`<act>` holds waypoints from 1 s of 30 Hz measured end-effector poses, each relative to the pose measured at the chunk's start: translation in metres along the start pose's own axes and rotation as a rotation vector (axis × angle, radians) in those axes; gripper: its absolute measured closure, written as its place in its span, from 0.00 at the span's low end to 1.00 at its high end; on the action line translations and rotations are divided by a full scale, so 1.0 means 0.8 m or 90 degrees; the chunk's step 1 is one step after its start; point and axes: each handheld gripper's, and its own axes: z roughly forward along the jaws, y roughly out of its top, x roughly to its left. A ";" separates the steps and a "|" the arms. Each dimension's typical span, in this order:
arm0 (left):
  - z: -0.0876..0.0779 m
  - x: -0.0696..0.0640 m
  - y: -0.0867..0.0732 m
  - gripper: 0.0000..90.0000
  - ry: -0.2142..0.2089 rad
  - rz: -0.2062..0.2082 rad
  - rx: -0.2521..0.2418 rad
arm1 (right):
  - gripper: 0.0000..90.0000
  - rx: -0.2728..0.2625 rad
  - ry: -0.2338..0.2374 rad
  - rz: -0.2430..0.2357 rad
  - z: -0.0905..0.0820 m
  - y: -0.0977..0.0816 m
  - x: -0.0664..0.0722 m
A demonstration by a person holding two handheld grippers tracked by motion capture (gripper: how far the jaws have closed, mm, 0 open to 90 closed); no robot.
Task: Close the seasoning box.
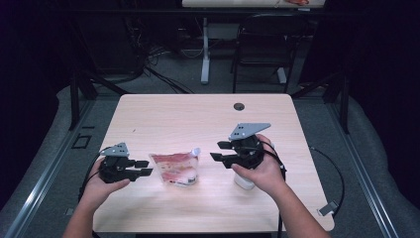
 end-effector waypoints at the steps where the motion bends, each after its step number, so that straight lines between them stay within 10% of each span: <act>1: -0.002 0.000 0.000 0.68 0.002 0.001 -0.003 | 0.61 -0.002 -0.002 0.004 -0.002 -0.002 -0.002; 30: -0.016 0.011 -0.006 0.62 0.084 -0.030 -0.017 | 0.64 -0.033 -0.078 0.072 -0.036 -0.042 -0.027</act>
